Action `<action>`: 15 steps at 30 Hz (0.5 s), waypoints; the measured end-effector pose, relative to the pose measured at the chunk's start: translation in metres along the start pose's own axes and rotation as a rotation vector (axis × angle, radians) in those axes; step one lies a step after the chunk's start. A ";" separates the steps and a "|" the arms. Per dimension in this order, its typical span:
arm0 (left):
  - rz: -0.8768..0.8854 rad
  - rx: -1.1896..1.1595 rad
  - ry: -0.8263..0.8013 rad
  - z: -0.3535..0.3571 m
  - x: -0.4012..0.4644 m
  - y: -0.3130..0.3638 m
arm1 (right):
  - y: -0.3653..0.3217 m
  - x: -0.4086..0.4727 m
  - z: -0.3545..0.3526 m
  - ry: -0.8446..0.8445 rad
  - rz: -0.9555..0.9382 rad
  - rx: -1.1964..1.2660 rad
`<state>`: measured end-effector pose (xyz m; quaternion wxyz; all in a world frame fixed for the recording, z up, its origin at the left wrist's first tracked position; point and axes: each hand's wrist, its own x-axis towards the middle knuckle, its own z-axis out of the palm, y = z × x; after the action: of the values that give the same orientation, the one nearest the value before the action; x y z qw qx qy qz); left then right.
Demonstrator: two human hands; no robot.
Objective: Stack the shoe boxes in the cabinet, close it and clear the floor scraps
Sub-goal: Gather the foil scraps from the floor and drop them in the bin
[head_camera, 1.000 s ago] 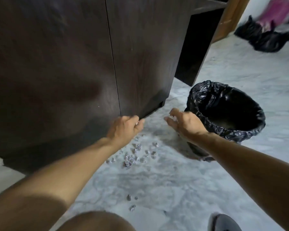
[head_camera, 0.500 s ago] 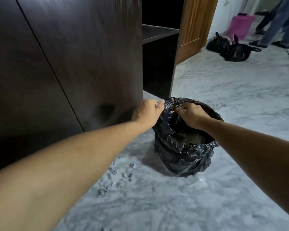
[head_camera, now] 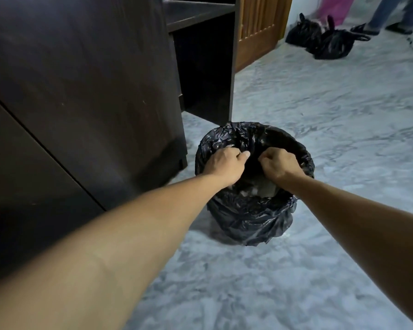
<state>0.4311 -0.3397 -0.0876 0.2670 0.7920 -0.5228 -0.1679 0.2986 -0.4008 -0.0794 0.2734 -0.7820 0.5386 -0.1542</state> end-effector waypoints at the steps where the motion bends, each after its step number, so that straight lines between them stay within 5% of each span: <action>1: 0.024 0.028 0.014 0.000 -0.002 0.000 | 0.001 -0.004 0.002 0.034 -0.038 -0.011; 8: 0.271 0.206 0.101 -0.007 -0.027 -0.009 | 0.003 -0.025 -0.005 -0.043 -0.196 0.032; 15: 0.425 0.383 -0.162 -0.037 -0.060 -0.046 | 0.011 -0.047 -0.019 -0.214 -0.364 -0.064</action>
<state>0.4616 -0.2614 -0.0862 0.0991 0.6849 -0.7185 -0.0692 0.2632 -0.3652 -0.0681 0.2716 -0.8865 0.3610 -0.0998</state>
